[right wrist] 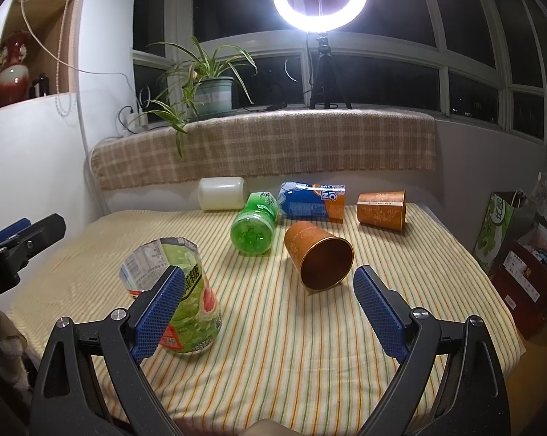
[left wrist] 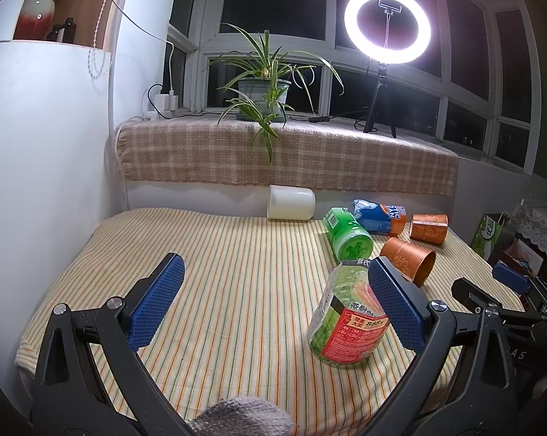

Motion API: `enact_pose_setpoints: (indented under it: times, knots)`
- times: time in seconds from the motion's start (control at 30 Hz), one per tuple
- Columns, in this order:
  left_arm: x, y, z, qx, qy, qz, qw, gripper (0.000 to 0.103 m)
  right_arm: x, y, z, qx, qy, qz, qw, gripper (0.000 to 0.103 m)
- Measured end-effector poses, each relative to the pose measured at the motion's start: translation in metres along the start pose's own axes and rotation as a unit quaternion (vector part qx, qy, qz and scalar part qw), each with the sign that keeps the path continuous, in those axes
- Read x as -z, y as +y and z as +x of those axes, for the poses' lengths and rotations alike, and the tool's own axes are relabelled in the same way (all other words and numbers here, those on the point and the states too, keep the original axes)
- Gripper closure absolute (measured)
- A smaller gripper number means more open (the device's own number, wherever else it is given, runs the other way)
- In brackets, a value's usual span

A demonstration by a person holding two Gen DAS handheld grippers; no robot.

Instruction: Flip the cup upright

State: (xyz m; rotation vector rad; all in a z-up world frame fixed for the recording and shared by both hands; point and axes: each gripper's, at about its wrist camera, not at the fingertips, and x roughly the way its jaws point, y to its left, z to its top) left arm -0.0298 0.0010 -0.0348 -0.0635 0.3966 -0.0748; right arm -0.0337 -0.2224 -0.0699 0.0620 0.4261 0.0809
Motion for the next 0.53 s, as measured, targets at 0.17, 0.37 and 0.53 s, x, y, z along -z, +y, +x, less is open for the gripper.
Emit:
enact_pose_setpoints:
  times: [0.17, 0.37, 0.53]
  knots:
    - [-0.0006, 0.0004, 0.0003, 0.000, 0.000, 0.000, 1.0000, 0.000, 0.0015, 0.0005, 0.0025, 0.000, 0.004, -0.001, 1.000, 0.009]
    - [-0.0005, 0.0001, 0.0005, -0.001, -0.001, 0.000, 1.0000, 0.000, 0.0036, 0.0015, 0.0053, -0.003, 0.011, -0.001, 1.000, 0.009]
    - [0.0001, 0.0028, 0.0008, -0.001, -0.001, -0.002, 1.0000, 0.000, 0.0043, 0.0014, 0.0080, -0.004, 0.016, 0.001, 1.000, 0.009]
